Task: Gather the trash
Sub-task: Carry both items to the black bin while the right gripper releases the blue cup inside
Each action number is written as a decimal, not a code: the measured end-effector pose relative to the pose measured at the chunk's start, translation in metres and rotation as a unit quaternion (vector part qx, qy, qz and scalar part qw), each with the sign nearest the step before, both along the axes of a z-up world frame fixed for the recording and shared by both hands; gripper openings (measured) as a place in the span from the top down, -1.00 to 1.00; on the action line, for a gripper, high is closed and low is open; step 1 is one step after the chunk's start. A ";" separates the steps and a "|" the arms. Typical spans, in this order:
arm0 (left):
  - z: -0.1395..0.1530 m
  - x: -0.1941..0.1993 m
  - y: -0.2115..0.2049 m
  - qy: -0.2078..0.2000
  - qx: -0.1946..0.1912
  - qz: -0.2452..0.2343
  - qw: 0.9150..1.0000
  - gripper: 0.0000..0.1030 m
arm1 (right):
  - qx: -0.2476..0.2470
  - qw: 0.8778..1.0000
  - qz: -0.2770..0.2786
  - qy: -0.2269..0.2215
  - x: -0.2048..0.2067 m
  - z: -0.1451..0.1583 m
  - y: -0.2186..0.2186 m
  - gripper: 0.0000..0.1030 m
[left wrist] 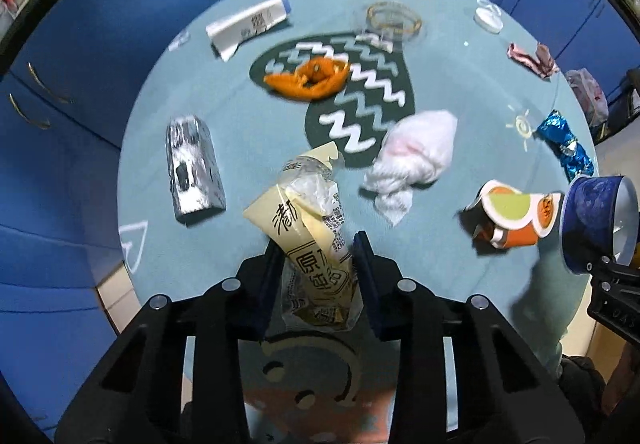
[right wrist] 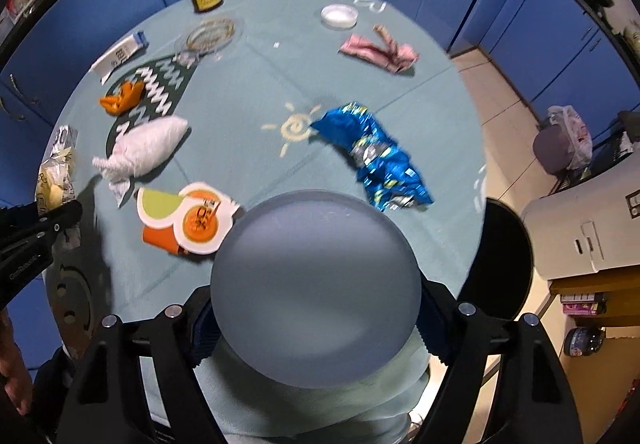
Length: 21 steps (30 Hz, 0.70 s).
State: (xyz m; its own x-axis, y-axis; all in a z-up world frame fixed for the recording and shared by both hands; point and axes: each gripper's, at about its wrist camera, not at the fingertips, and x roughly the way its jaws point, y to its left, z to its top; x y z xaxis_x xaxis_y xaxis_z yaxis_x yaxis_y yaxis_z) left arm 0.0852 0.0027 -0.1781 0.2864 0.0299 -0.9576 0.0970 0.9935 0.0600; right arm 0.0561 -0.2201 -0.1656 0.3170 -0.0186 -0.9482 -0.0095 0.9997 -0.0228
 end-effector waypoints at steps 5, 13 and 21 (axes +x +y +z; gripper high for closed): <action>0.014 0.006 -0.009 -0.023 0.013 -0.005 1.000 0.29 | -0.012 0.999 -0.004 -0.036 0.000 0.015 -0.005 -0.49; 0.028 0.014 -0.032 -0.064 0.018 -0.043 0.997 0.29 | -0.007 0.998 -0.030 -0.059 0.003 0.026 -0.026 -0.49; 0.047 0.026 -0.096 -0.089 0.006 -0.106 0.990 0.29 | -0.001 0.994 -0.083 -0.075 -0.001 0.036 -0.072 -0.49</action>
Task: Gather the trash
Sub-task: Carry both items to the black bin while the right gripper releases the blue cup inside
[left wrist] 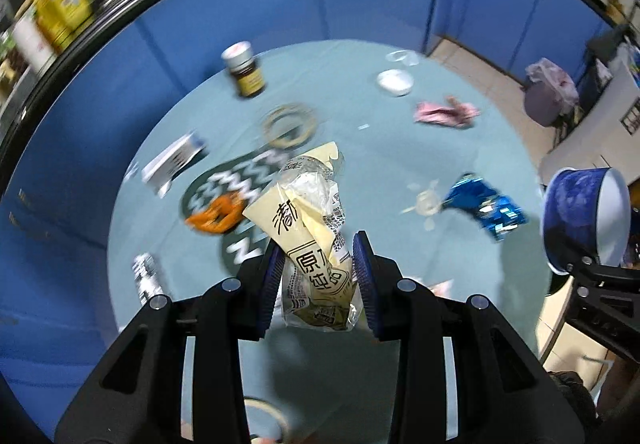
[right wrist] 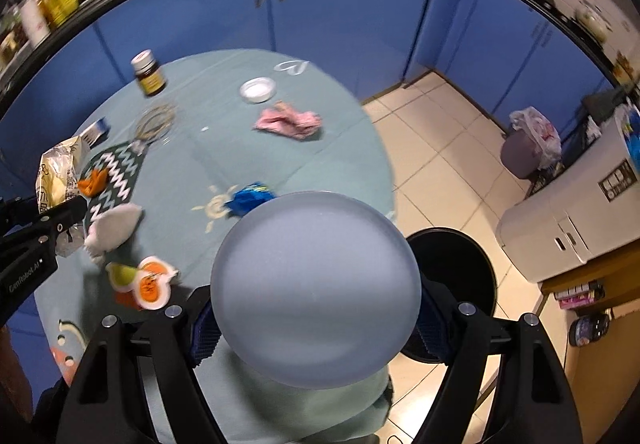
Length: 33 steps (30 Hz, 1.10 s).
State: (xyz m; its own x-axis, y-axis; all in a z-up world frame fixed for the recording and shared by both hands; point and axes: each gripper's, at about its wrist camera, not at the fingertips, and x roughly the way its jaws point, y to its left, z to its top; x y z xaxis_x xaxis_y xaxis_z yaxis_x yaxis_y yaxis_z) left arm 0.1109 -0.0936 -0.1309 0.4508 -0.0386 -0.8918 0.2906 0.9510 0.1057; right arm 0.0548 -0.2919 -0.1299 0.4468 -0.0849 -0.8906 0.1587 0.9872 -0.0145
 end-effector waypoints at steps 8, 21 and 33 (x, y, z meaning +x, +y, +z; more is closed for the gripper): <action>0.007 0.000 -0.073 -0.003 -0.006 -0.072 0.997 0.29 | -0.003 0.997 -0.076 -0.005 -0.016 0.005 -0.067 -0.49; 0.008 -0.020 -0.180 0.000 -0.003 -0.181 0.984 0.29 | -0.008 0.987 -0.158 0.000 -0.046 -0.004 -0.148 -0.50; 0.007 -0.021 -0.222 0.005 -0.001 -0.206 0.978 0.29 | 0.009 0.982 -0.188 -0.004 -0.053 -0.007 -0.180 -0.51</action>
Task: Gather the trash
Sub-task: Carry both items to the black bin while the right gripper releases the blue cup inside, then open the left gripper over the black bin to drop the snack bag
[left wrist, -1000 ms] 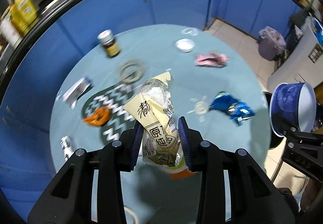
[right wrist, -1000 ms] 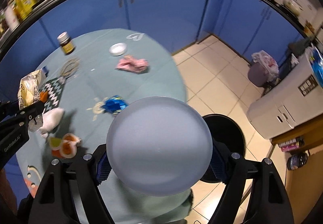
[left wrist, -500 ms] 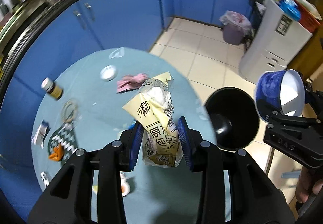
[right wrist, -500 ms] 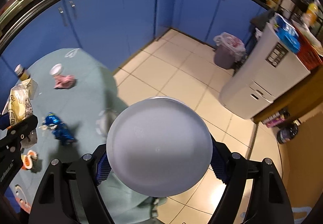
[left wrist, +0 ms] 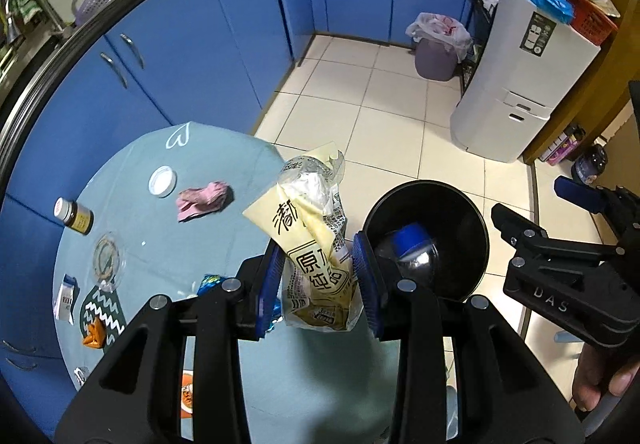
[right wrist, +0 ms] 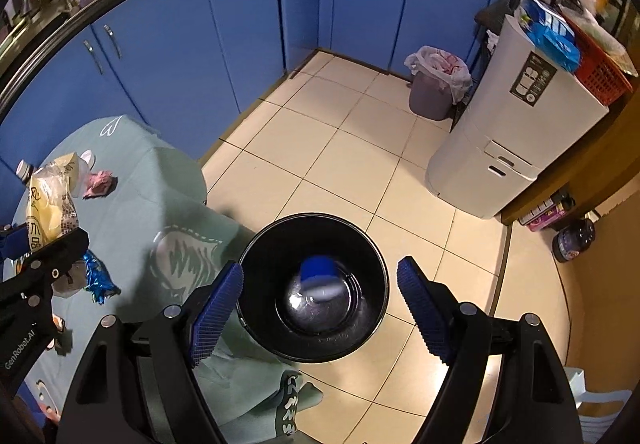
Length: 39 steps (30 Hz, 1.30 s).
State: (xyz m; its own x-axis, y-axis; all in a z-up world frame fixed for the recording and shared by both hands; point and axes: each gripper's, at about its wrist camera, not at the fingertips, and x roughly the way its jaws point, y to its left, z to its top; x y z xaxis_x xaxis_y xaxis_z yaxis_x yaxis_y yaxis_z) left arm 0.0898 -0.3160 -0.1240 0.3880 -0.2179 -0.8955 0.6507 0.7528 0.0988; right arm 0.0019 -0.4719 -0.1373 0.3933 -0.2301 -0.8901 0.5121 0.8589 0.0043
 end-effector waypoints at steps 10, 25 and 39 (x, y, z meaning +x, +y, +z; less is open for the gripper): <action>-0.009 -0.008 -0.036 0.011 0.005 -0.033 0.999 0.29 | 0.000 0.999 -0.041 0.013 -0.011 -0.009 -0.031 -0.51; 0.000 -0.024 -0.089 -0.002 -0.026 -0.080 0.996 -0.72 | 0.006 0.996 -0.086 0.015 -0.031 -0.015 -0.071 -0.51; 0.011 -0.003 -0.047 -0.006 -0.034 -0.014 0.999 -0.72 | 0.020 0.999 -0.026 -0.016 -0.005 -0.003 -0.031 -0.51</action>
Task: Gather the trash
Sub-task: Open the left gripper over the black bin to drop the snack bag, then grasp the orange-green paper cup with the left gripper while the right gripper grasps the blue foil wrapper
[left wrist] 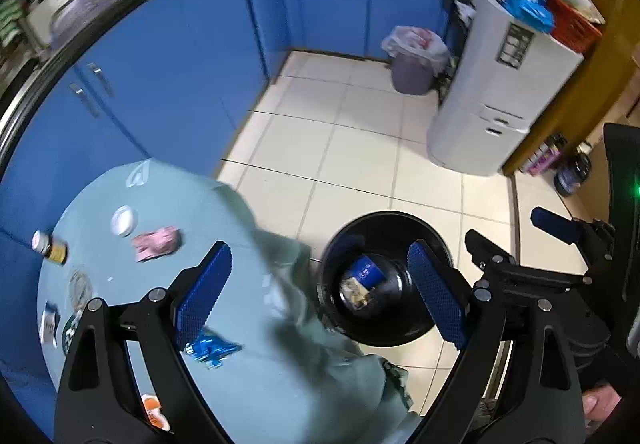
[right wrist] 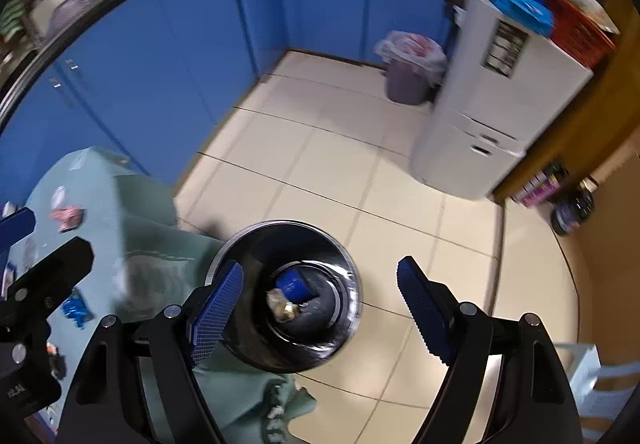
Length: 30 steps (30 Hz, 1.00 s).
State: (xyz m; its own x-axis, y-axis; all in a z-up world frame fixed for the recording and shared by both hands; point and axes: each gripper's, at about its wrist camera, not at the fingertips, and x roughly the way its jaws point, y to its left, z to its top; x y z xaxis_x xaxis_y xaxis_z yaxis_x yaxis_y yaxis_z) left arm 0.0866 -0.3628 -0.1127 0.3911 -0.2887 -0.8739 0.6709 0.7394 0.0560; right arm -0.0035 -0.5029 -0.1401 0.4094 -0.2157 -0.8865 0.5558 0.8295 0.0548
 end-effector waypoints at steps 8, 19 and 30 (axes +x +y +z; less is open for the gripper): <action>0.015 0.024 0.081 -0.017 -0.006 0.093 0.995 -0.73 | -0.010 0.996 0.086 -0.016 0.039 0.012 0.060 -0.51; -0.023 0.021 0.194 0.037 0.038 0.098 0.994 -0.73 | -0.024 0.980 0.199 0.010 0.075 -0.002 0.147 -0.51; -0.082 0.008 0.233 0.086 0.073 0.072 0.991 -0.70 | -0.007 0.965 0.258 0.055 0.095 -0.036 0.197 -0.51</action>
State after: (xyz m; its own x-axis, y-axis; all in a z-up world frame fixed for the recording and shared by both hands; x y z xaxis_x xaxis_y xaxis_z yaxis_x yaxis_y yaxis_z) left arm 0.0943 -0.1295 -0.1944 0.2616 -0.1061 -0.9593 0.5674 0.8210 0.0639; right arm 0.0917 -0.3058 -0.1765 0.3683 -0.0214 -0.9295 0.0715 0.9974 0.0054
